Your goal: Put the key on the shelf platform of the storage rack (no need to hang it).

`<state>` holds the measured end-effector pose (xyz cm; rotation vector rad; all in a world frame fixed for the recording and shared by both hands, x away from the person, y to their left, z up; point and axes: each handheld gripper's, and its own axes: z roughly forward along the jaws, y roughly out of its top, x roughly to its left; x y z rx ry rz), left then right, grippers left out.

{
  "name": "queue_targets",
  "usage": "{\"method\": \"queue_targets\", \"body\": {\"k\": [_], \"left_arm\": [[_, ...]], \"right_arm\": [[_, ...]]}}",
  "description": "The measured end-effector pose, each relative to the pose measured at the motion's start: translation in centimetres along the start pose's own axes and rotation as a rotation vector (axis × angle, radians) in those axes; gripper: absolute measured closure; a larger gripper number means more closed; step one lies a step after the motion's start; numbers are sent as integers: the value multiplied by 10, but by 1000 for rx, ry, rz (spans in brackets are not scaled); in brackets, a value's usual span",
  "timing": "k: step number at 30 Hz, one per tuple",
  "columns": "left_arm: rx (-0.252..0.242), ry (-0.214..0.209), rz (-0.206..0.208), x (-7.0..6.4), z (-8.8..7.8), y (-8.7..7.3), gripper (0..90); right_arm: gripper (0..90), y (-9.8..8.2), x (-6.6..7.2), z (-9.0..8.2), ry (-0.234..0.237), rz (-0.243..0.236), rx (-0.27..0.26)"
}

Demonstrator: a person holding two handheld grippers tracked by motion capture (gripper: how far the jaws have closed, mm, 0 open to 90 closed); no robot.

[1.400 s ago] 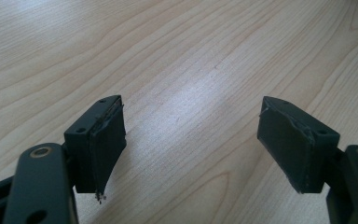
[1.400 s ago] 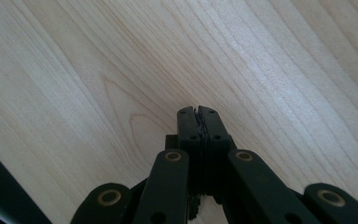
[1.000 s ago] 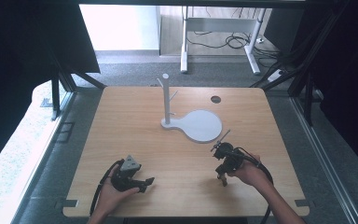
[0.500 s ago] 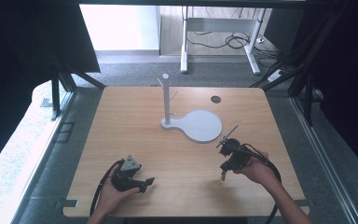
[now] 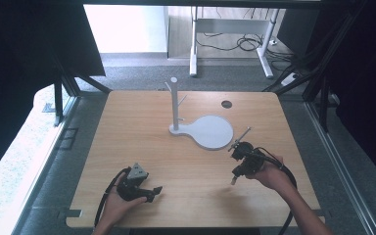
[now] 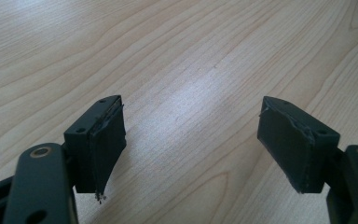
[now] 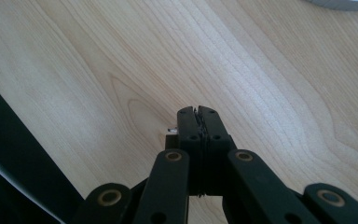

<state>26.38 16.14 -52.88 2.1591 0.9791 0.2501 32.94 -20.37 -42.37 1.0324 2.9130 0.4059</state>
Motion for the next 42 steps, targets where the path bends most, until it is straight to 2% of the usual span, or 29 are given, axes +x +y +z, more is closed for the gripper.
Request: {"method": "queue_targets", "body": {"k": [12,19,29,42], "left_arm": [[5,-4,2,0,0,0,236],[1,-3,3,1,-1,0,236],[2,1,-1,1,-1,0,236],[2,-3,3,1,0,0,236]], "right_arm": [[892,19,-1,-8,-14,-1,-14],[892,33,-1,-9,-18,-19,-6],[891,44,4,-12,-32,-59,-26],[891,57,-2,-10,-28,-52,-29]]}}
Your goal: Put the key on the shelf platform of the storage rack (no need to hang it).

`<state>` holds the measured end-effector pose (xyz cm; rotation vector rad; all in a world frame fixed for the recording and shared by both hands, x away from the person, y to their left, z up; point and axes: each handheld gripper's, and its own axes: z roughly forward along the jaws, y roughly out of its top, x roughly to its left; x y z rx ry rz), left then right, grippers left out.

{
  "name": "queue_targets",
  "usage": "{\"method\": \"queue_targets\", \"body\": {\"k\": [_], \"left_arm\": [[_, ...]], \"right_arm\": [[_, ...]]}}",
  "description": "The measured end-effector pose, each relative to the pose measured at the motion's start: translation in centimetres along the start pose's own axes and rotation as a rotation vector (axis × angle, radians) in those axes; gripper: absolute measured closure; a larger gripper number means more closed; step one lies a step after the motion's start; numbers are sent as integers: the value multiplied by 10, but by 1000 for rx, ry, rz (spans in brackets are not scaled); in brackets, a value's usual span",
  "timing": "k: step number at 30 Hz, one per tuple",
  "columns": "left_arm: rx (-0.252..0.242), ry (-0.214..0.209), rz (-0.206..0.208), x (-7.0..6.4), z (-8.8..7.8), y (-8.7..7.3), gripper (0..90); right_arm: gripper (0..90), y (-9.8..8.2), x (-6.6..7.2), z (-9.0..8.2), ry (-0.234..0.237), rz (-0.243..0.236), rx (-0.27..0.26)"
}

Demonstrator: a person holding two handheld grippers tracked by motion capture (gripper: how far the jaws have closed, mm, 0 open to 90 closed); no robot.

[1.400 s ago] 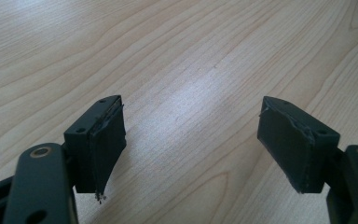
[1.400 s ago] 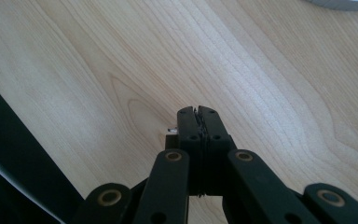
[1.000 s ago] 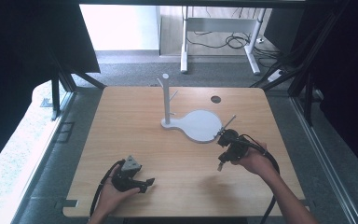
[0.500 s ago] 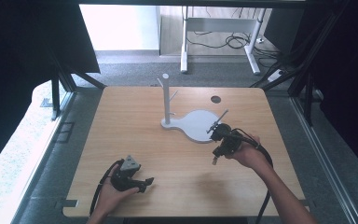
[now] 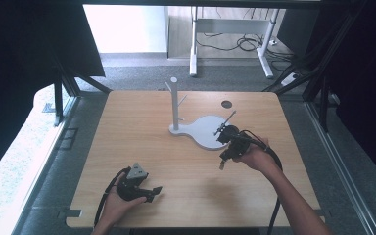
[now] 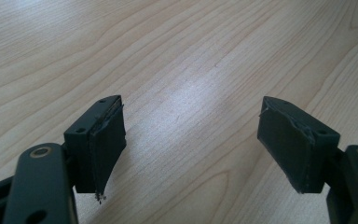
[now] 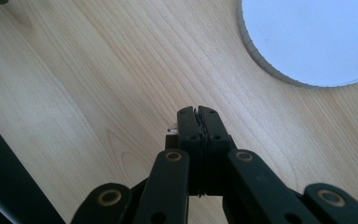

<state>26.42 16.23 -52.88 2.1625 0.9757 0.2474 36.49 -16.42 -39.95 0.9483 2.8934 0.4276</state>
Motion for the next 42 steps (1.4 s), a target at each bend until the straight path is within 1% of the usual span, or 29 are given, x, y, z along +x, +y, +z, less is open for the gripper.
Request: {"method": "queue_targets", "body": {"k": [5,8,12,14,16,18,23,25,26,29,31,35,38,40,42], "left_arm": [[0,-2,-1,-1,0,0,236],[1,-1,-1,-1,0,0,236],[4,-2,0,-1,1,0,236],[4,-2,1,-1,1,0,236],[6,-1,1,-1,1,0,236],[5,-1,-1,-1,1,0,236],[6,0,-1,-1,1,0,236],[7,-1,-1,-1,1,0,236],[7,-1,0,-1,2,0,236],[14,-5,10,-1,2,0,236],[16,-6,10,-1,2,0,236],[16,-5,8,-1,2,0,236],[14,-5,9,-1,2,0,236],[16,-5,8,-1,2,0,236],[15,-5,9,-1,2,0,236]], "right_arm": [[891,3,-1,0,2,-6,-3],[891,4,-5,-1,14,8,-11],[891,6,-11,-1,14,23,-21],[891,6,-14,-1,14,17,-25],[891,7,-15,-1,13,27,-25],[891,8,-17,-1,14,23,-32],[891,9,-22,0,11,33,-28],[891,10,-23,0,9,31,-33],[891,11,-23,0,8,38,-28],[891,13,-23,0,2,30,-24],[891,15,-23,0,3,24,-29],[891,18,-22,-2,7,25,-35],[891,21,-21,-3,12,12,-26],[891,22,-21,-3,11,3,-31],[891,23,-20,-4,7,10,-31]]}}
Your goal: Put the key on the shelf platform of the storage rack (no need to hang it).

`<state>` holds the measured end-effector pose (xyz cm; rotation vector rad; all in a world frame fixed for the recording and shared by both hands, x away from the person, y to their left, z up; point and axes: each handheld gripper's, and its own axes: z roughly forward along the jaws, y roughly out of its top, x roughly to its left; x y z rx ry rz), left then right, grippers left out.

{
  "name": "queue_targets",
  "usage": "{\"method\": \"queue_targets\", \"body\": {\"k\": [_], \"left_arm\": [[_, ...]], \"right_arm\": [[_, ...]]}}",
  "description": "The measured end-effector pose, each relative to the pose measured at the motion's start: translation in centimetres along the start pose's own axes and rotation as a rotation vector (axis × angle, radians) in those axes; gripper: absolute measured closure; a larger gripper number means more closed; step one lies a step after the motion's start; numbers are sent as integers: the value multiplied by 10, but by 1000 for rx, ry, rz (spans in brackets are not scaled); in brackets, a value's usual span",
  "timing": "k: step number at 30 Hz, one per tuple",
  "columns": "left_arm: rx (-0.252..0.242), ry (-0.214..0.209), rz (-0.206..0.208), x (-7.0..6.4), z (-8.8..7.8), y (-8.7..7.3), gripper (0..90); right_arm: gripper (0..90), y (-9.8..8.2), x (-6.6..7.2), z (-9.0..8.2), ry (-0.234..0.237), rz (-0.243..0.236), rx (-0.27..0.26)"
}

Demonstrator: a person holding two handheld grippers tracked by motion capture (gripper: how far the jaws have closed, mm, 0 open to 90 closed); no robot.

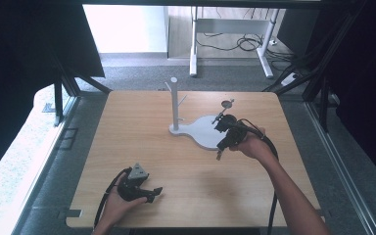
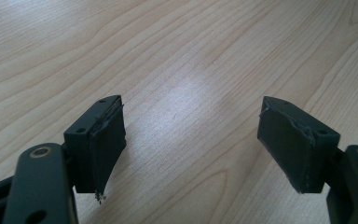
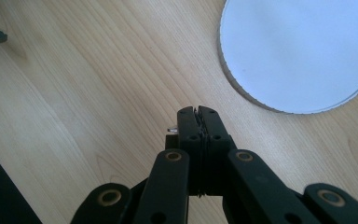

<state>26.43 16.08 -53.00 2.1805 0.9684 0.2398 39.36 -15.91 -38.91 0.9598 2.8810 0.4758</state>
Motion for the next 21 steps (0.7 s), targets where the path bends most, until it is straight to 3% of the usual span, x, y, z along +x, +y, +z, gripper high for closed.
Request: {"method": "queue_targets", "body": {"k": [21], "left_arm": [[-2,-3,1,-1,0,0,236]], "right_arm": [[891,7,-2,-7,-19,-10,-27]]}}
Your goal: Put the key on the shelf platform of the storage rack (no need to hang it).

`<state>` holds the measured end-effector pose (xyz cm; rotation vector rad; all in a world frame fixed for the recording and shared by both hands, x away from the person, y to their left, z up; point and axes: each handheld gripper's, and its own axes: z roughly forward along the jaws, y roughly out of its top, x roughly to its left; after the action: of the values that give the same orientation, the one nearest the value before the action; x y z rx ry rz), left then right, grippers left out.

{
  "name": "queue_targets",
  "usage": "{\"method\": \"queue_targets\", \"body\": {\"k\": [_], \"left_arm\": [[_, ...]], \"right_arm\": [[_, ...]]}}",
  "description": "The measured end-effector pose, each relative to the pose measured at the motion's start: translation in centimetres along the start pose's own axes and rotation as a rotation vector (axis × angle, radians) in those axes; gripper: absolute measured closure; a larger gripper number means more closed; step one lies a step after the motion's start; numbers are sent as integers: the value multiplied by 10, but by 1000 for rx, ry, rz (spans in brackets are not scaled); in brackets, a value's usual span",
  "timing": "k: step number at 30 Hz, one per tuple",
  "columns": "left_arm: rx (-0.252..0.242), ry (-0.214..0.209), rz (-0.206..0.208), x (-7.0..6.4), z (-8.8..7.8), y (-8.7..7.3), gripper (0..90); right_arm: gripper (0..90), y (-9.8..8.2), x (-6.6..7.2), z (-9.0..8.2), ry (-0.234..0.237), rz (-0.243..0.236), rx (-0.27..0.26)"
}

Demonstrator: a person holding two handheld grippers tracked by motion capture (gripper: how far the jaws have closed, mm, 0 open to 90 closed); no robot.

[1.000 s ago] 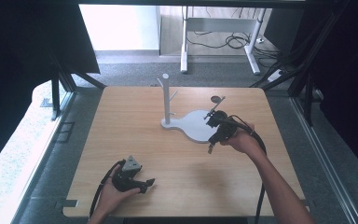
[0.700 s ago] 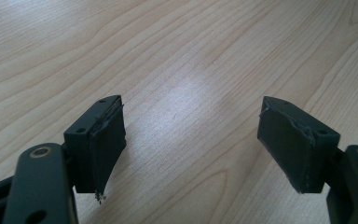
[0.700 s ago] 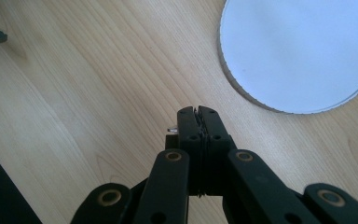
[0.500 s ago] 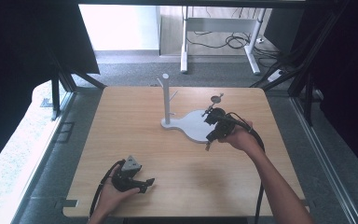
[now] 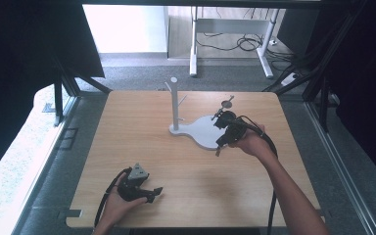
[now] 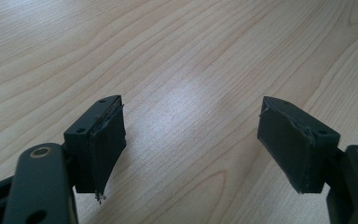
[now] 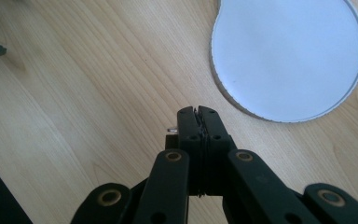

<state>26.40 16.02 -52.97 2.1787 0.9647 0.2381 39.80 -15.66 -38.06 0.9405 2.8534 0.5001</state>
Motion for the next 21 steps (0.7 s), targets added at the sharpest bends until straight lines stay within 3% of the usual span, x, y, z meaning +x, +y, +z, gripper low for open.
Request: {"method": "queue_targets", "body": {"k": [21], "left_arm": [[10,-2,4,0,1,0,234]], "right_arm": [[891,8,0,-5,1,7,-21]]}}
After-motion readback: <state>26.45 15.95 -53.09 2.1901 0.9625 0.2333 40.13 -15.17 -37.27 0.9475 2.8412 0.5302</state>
